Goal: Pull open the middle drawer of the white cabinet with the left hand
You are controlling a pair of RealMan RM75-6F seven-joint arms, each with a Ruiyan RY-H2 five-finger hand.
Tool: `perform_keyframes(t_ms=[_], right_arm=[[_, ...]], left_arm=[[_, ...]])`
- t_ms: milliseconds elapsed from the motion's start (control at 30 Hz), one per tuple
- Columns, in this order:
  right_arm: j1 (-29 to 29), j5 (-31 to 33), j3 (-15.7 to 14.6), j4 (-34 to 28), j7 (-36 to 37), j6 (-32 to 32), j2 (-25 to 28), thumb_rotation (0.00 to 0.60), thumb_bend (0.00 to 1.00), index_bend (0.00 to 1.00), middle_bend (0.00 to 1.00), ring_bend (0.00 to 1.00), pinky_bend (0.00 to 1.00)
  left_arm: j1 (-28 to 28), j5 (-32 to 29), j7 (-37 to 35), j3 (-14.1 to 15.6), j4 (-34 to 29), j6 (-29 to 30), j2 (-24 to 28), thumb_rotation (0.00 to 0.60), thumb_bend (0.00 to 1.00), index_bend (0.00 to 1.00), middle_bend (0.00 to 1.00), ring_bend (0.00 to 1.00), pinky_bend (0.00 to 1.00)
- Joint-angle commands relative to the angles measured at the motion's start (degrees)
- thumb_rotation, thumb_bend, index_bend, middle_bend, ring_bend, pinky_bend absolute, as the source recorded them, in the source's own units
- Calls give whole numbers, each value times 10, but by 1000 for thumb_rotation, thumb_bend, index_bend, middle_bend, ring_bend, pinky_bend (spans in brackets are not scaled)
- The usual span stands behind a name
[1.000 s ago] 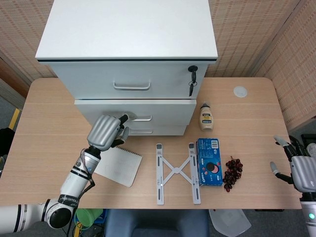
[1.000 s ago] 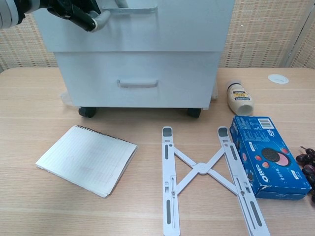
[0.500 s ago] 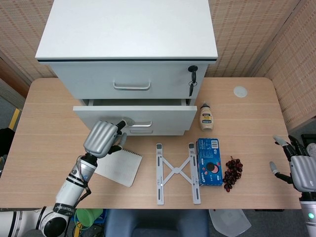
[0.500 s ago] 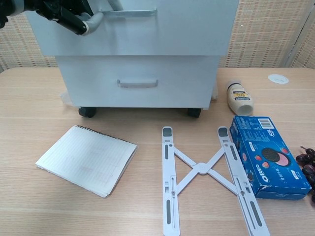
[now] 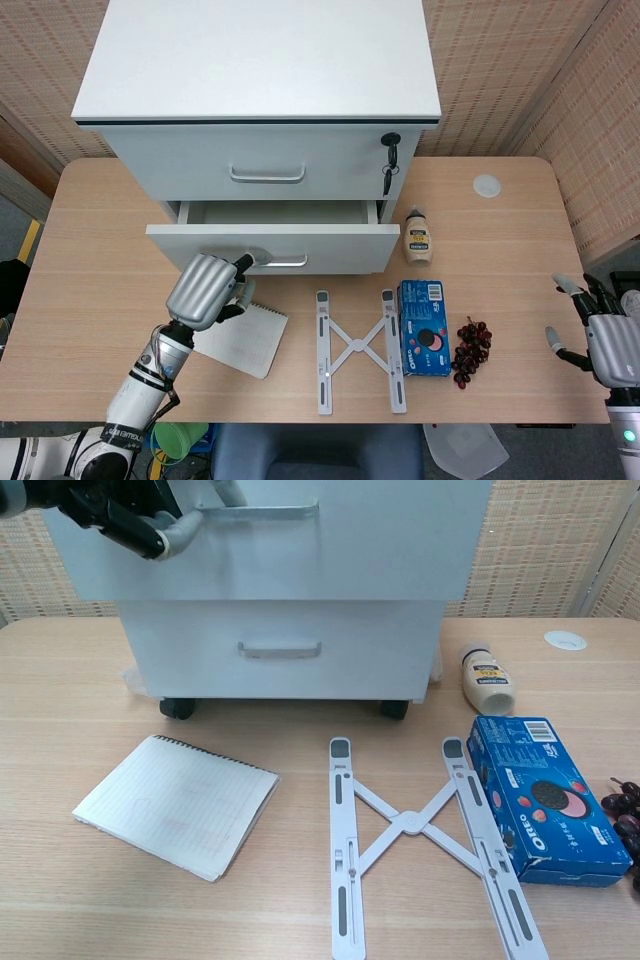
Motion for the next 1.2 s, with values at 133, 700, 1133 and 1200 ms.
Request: perform_keyframes(t_ms=[133, 700, 1133, 1200], right_arm=[[1, -1, 1, 0, 0, 0, 1, 600, 335, 136, 238, 133, 158], [2, 0, 0, -1, -1, -2, 1, 600, 335, 136, 238, 133, 158], [3, -1, 0, -8, -8, -3, 3, 600, 334, 136, 238, 133, 158], [3, -2, 0, -8, -9, -2, 3, 600, 335, 136, 238, 133, 158]], left_arm=[[7, 16, 6, 10, -13, 7, 1, 600, 580, 307, 929, 973, 1000], [30, 64, 19, 38, -46, 18, 7, 600, 580, 307, 930, 973, 1000], [54, 96, 23, 57, -65, 27, 18, 600, 580, 308, 930, 973, 1000], [57, 99, 26, 61, -69, 26, 20, 600, 580, 309, 930, 973, 1000]])
